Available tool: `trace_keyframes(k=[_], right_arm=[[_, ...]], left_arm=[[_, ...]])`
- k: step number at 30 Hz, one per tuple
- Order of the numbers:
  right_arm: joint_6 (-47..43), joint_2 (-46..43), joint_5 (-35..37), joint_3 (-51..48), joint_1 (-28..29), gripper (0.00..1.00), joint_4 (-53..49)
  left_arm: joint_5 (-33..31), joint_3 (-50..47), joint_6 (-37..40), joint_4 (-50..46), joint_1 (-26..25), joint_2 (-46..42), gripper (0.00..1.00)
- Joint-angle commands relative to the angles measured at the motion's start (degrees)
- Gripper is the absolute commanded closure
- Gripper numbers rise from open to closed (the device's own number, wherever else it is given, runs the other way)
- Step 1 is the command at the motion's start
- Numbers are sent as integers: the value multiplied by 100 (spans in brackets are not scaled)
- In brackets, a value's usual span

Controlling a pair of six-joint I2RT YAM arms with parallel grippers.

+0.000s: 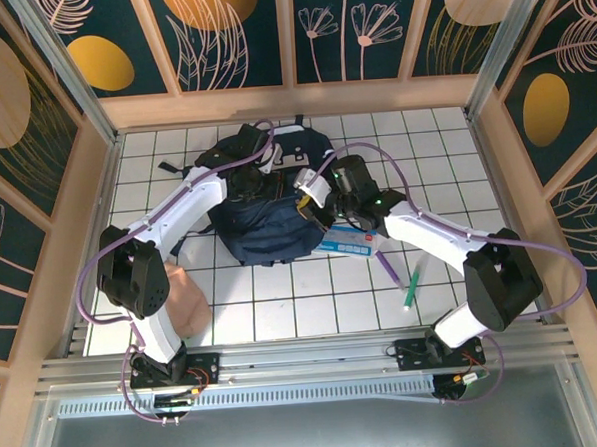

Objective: Pack books, pencil case, and school supplies into a backpack

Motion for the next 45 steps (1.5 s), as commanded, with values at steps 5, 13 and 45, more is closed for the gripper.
trace_keyframes(k=[5, 13, 45], right_arm=[[-196, 694, 209, 495, -728, 100, 138], [-62, 1717, 286, 1130, -872, 100, 1319], [301, 1252, 357, -180, 1085, 100, 2151]], left_arm=[[-171, 217, 410, 971, -15, -244, 100], [235, 592, -263, 1087, -16, 324, 100], [124, 3963, -3073, 106, 247, 1816, 100]])
